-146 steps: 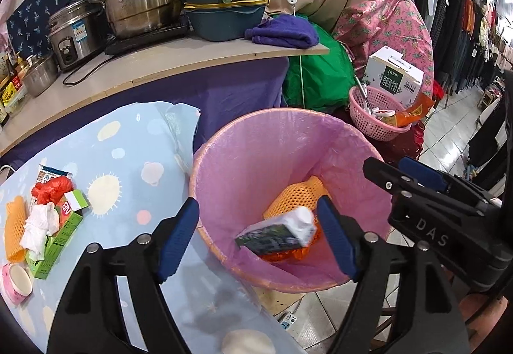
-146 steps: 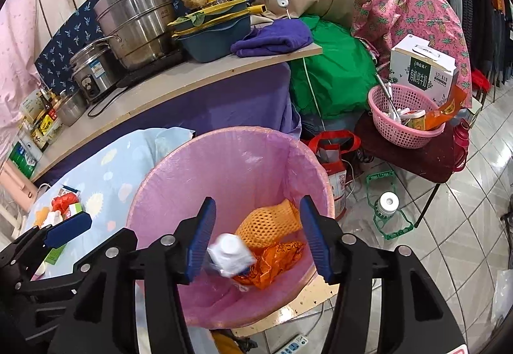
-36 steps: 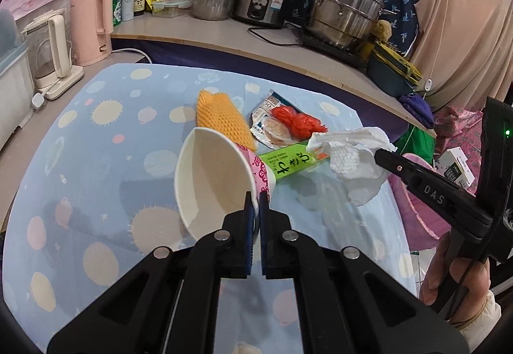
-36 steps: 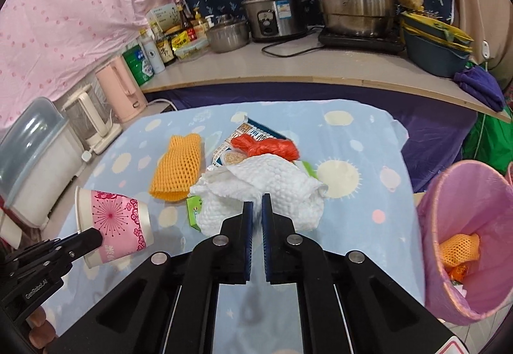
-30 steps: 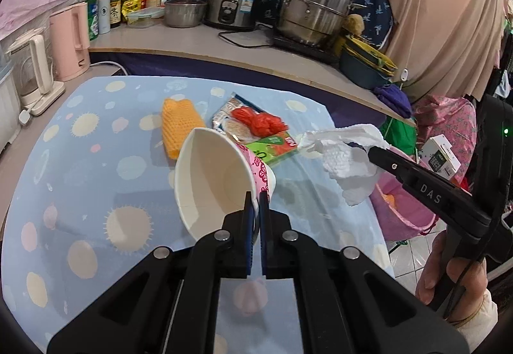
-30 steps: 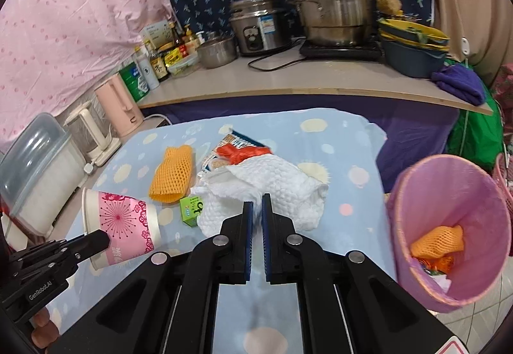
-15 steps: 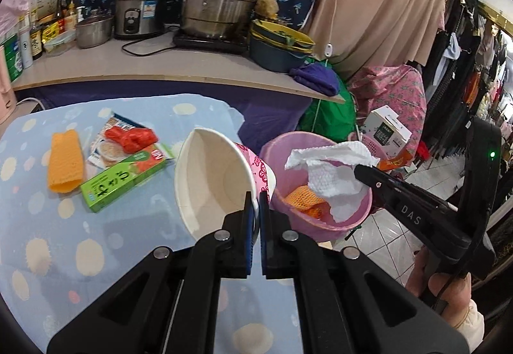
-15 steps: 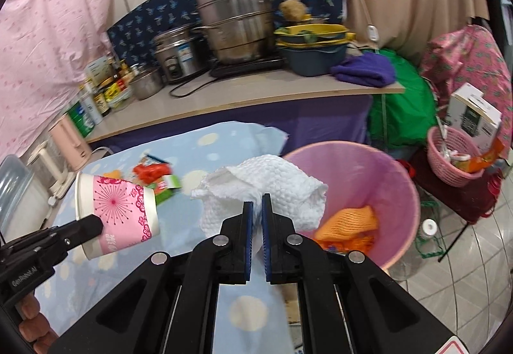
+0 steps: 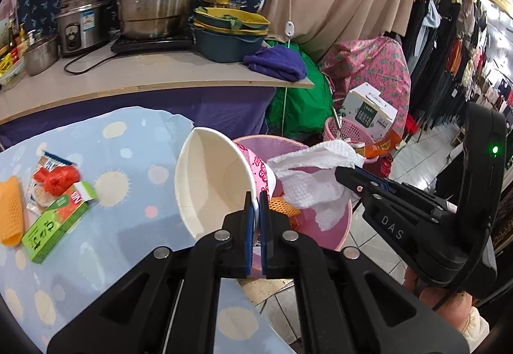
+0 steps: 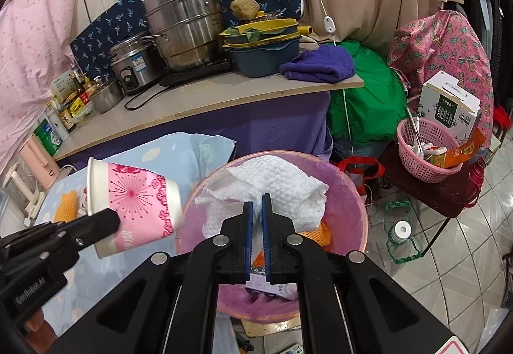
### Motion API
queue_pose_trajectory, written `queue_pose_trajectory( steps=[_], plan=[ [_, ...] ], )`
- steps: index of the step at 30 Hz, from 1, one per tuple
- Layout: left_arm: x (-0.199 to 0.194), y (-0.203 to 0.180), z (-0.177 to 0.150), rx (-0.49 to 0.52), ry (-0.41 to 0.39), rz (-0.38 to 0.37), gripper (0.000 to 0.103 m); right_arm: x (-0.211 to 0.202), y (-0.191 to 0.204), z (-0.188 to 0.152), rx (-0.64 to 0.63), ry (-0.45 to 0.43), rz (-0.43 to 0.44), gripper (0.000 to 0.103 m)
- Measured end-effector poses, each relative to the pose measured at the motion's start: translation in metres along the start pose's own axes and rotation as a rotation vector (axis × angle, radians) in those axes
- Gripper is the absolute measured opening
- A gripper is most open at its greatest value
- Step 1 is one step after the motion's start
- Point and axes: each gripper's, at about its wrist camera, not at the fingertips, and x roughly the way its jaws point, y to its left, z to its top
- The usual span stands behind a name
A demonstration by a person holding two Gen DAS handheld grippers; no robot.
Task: Collect trash
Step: 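Carry cup and tissue over the pink bin and open both tools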
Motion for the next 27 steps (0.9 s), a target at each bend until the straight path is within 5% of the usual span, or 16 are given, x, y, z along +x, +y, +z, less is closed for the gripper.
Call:
queue_pose_trajectory(
  steps=[11, 19, 21, 23, 27],
  plan=[
    [0.055, -0.017, 0.000, 0.044, 0.075, 0.014, 0.003, 0.039, -0.018, -0.008, 0.037, 0.064, -0.030, 0.007],
    [0.070, -0.022, -0.001, 0.063, 0.092, 0.015, 0.004, 0.041, -0.026, -0.011, 0.059, 0.054, -0.047, 0.028],
    [0.071, -0.023, -0.002, 0.068, 0.092, 0.020, 0.009, 0.038, -0.027, -0.010, 0.066, 0.043, -0.048, 0.032],
    [0.071, -0.025, -0.002, 0.073, 0.087, 0.034, 0.031, 0.035, -0.029, -0.009, 0.075, 0.035, -0.048, 0.034],
    [0.065, -0.023, -0.002, 0.065, 0.063, 0.047, 0.040, 0.027, -0.032, -0.008, 0.086, 0.020, -0.051, 0.038]
  ],
)
